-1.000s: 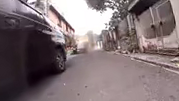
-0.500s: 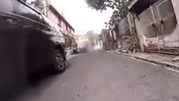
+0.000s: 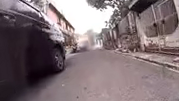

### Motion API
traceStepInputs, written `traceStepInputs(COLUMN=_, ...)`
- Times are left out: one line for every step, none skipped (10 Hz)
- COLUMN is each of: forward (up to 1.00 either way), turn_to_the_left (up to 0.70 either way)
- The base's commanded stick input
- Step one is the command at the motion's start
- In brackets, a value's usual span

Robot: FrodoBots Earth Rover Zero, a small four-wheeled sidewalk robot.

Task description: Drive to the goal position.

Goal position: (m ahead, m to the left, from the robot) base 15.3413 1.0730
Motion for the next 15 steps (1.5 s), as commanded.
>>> traceStepInputs(forward=0.15, turn_to_the_left=0.00)
traceStepInputs(forward=0.15, turn_to_the_left=0.00)
traceStepInputs(forward=0.15, turn_to_the_left=0.00)
traceStepInputs(forward=0.15, turn_to_the_left=0.00)
traceStepInputs(forward=0.15, turn_to_the_left=0.00)
traceStepInputs(forward=0.15, turn_to_the_left=0.00)
traceStepInputs(forward=0.15, turn_to_the_left=0.00)
traceStepInputs(forward=0.15, turn_to_the_left=0.00)
traceStepInputs(forward=0.15, turn_to_the_left=0.00)
traceStepInputs(forward=0.15, turn_to_the_left=0.00)
traceStepInputs(forward=0.15, turn_to_the_left=0.00)
traceStepInputs(forward=0.15, turn_to_the_left=0.00)
traceStepInputs(forward=0.15, turn_to_the_left=0.00)
traceStepInputs(forward=0.15, turn_to_the_left=0.00)
traceStepInputs(forward=0.15, turn_to_the_left=0.00)
